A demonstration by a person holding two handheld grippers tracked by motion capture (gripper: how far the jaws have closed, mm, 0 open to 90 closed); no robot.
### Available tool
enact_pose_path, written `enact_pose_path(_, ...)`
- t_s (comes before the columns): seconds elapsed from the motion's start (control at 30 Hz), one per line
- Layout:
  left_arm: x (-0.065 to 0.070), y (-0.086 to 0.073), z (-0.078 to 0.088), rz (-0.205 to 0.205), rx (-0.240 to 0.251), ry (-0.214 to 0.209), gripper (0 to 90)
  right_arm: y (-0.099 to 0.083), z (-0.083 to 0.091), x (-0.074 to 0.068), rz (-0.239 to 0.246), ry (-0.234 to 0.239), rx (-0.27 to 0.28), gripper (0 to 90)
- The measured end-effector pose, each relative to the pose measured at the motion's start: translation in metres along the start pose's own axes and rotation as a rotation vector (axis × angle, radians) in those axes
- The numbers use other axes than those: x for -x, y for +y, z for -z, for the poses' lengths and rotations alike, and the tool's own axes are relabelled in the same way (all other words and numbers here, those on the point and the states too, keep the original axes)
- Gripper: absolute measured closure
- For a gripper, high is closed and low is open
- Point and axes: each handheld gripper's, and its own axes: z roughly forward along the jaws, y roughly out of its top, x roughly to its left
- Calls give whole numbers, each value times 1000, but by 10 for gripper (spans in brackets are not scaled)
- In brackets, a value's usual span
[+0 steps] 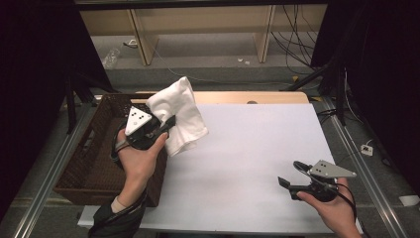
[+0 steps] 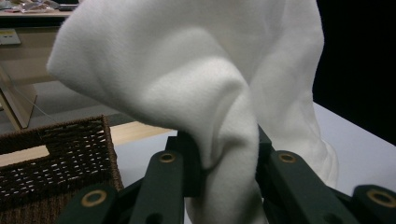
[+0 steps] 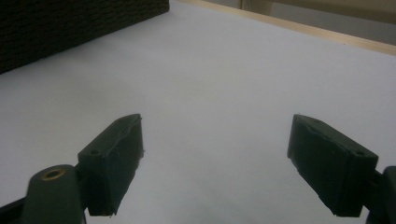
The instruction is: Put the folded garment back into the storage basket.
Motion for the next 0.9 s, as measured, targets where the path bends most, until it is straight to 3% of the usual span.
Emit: enact_pose_path(0.9, -7, 3, 4, 15, 8, 11, 739, 0, -1, 0, 0, 1, 8, 190)
